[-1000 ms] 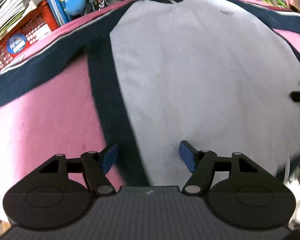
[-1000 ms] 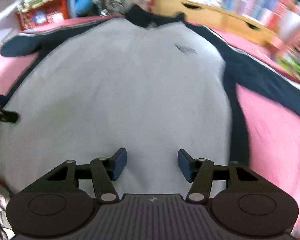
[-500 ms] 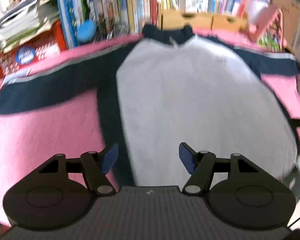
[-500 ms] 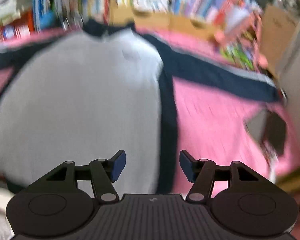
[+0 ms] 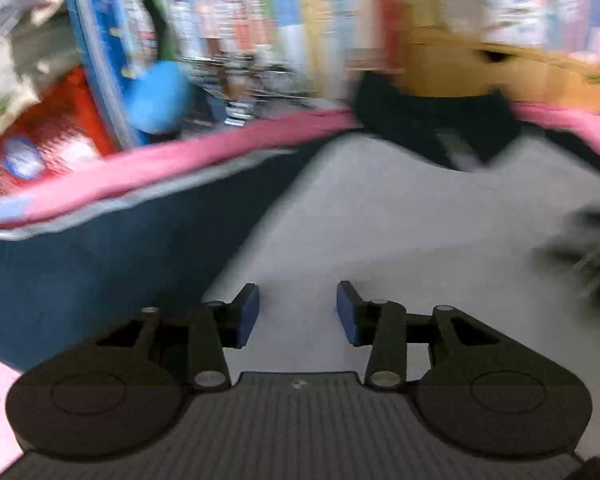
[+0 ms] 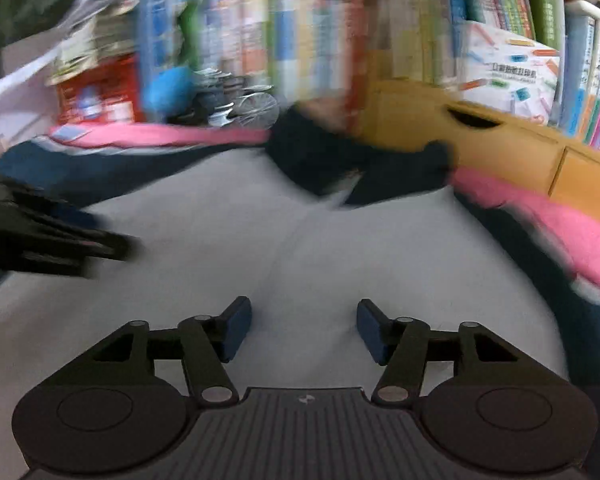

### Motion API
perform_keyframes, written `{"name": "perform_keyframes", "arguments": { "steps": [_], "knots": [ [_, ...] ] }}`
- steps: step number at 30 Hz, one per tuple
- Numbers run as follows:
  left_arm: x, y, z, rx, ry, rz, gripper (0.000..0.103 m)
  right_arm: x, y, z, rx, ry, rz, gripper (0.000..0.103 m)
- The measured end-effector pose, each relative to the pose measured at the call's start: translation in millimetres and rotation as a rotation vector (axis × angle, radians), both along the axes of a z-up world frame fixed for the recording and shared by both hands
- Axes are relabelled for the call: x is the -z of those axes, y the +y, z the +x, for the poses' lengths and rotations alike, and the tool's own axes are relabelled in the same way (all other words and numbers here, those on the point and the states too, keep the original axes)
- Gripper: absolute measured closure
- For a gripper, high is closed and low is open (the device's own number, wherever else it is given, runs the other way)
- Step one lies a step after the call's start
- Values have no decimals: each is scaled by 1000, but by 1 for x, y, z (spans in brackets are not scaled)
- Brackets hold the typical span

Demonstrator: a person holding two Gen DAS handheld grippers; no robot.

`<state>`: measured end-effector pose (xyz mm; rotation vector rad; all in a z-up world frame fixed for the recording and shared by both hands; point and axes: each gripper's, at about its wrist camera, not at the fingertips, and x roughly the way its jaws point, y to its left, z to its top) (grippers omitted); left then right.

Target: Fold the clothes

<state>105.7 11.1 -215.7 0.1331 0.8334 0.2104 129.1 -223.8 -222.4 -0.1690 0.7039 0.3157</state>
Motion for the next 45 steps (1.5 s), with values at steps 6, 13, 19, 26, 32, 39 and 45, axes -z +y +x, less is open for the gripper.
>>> {"name": "perform_keyframes", "arguments": {
  "steps": [6,13,19,26,32,39,45],
  "knots": [
    [-15,38,33,-175,1,11,67,0,-119,64,448,0,-29,50],
    [-24,-25,70,65,-34,-130,65,-5,-32,50,-14,-24,118,54],
    [9,-33,109,0,1,-48,57,27,-44,120,60,11,161,52],
    [-11,-36,105,12,53,-32,58,9,-37,110,99,18,104,32],
    [-5,-44,5,85,136,-100,52,5,-30,-24,22,135,161,30],
    [-6,-21,-147,95,188,-120,34,-5,-11,-195,25,246,-3,18],
    [-13,-13,-247,137,267,-109,30,-21,-20,-276,150,366,-46,16]
  ]
}}
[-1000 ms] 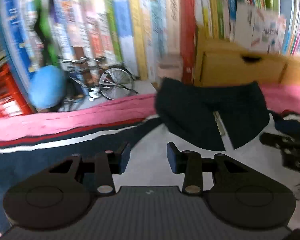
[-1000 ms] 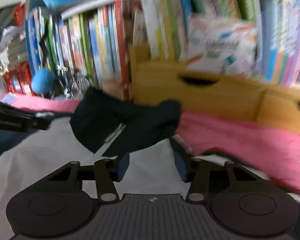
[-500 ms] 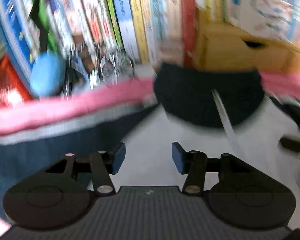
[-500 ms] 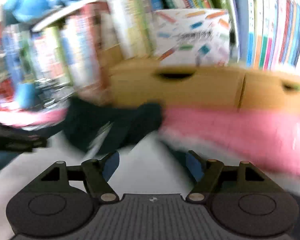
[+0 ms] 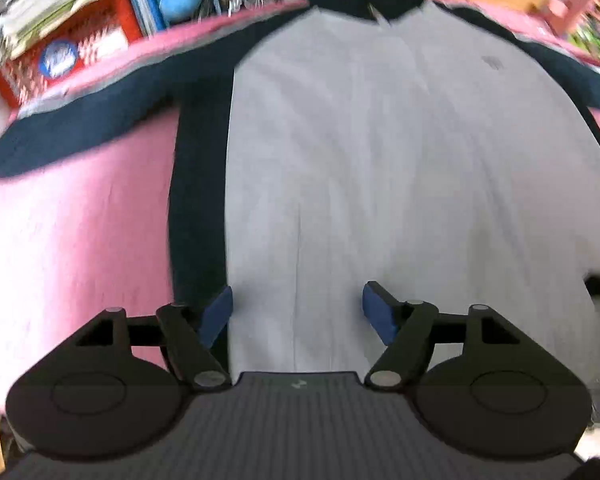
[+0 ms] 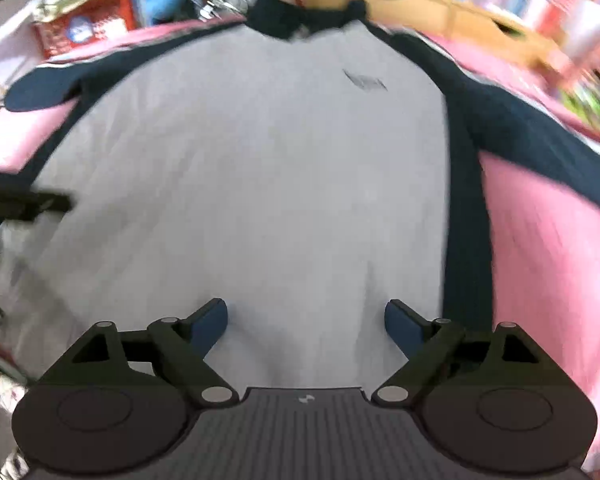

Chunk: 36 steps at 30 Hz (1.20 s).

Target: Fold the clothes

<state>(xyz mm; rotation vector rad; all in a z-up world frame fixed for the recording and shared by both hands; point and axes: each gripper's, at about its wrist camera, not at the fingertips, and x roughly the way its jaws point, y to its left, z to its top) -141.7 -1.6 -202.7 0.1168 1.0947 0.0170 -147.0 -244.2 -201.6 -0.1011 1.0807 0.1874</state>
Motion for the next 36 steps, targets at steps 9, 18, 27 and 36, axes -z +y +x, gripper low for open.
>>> {"name": "perform_keyframes", "arguments": {
  "steps": [9,18,27,36],
  "knots": [
    [-64,11,-50,18,20,-31,31,-39,6,-57,65,110,-129,20],
    [-166,4,-64,40,-139,-130,14,-163,36,-97,63,-261,-142,1],
    [-172,-6,-75,37,-118,-186,11,-184,57,-107,-7,-296,-154,0],
    [-161,-1,-71,-9,-47,-215,11,-181,61,-112,-2,-275,-127,1]
  ]
}}
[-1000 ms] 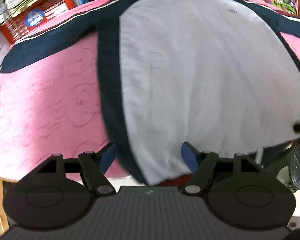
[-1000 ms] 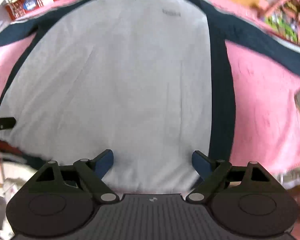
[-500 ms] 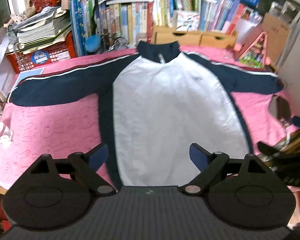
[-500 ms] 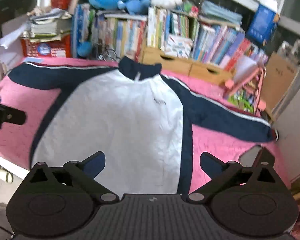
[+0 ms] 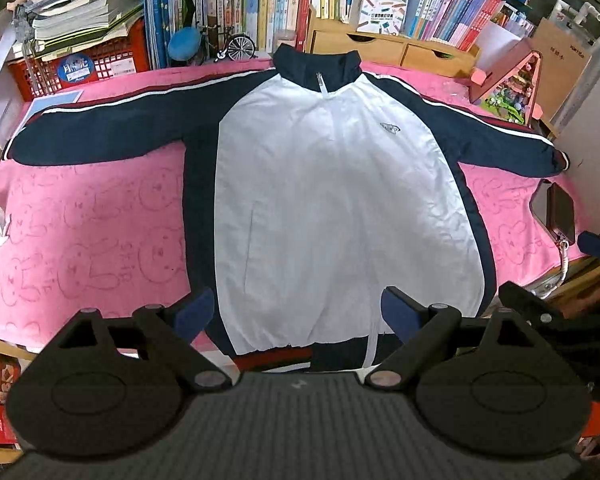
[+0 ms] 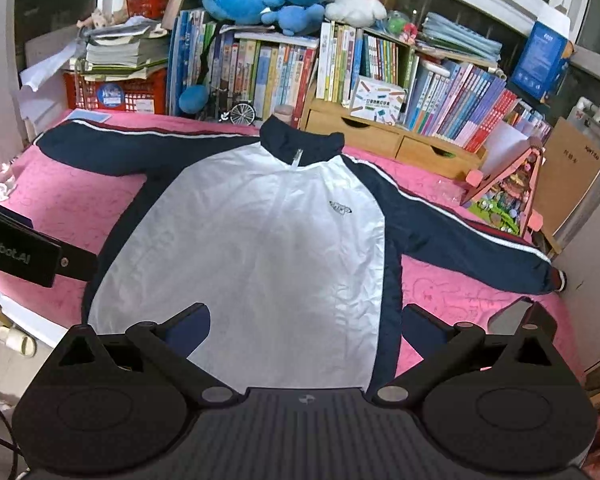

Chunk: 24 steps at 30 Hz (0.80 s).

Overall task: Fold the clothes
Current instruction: 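Lay the jacket flat with both grippers and pull back from the hem, then reach the right gripper to a navy sleeve's red-striped cuff and grasp it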

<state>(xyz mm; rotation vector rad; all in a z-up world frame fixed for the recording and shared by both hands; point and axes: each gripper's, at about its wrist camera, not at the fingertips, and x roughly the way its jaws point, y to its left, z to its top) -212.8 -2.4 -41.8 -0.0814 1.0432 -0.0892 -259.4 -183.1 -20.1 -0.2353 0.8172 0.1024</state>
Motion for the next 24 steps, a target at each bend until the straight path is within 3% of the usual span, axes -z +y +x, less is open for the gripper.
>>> {"name": "perform_keyframes", "arguments": {
  "steps": [13,24],
  "knots": [
    [18,-10,-6,29,73,-3,11,5,22,-19,-25,37,-23,0],
    [27,-22,6,29,108,-24,11,6,14,-18,2,61,-30,0]
  ]
}}
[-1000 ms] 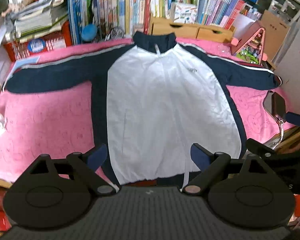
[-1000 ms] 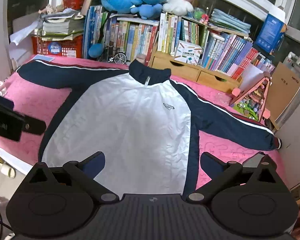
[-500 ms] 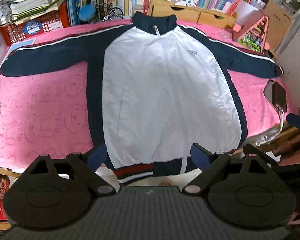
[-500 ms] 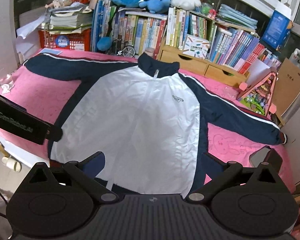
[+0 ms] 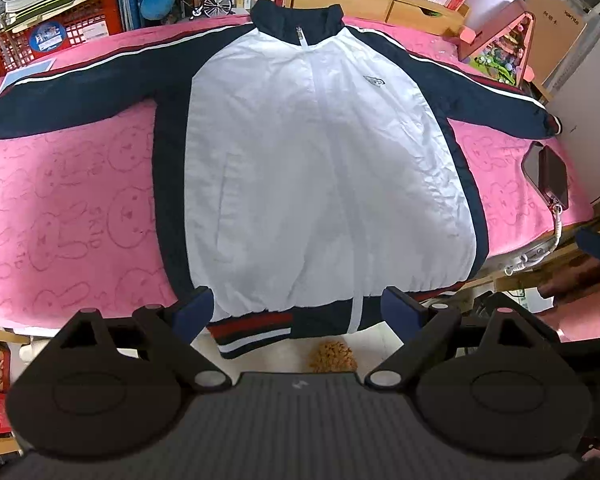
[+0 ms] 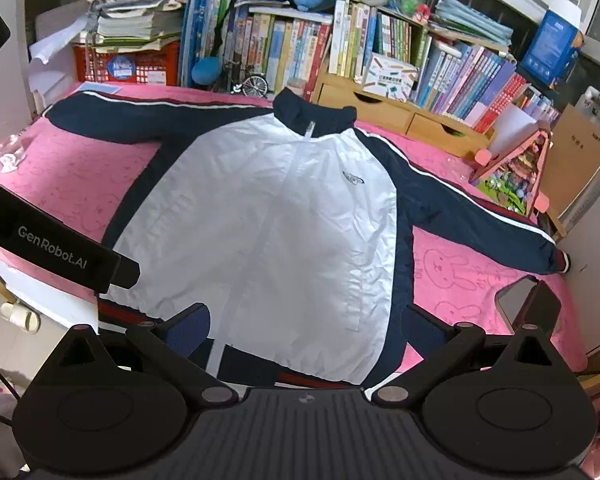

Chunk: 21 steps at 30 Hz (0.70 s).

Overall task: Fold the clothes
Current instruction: 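Reach the right gripper to a navy sleeve's red-striped cuff and grasp it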

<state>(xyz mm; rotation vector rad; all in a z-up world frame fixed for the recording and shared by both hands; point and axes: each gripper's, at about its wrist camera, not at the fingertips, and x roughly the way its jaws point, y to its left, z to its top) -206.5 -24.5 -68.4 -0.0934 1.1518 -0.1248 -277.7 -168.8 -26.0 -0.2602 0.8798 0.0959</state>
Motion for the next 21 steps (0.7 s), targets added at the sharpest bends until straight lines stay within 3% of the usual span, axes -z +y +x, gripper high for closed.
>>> {"name": "perform_keyframes", "arguments": {
  "steps": [12,16,21],
  "knots": [
    [9,-52,60,9,18,37,11,12,-54,55,21,17,52,0],
    [12,-81,92,6,23,50,11,19,-95,91,41,20,69,0],
    [20,-122,131,2,55,76,10,28,-173,137,151,-7,104,0]
  ]
}}
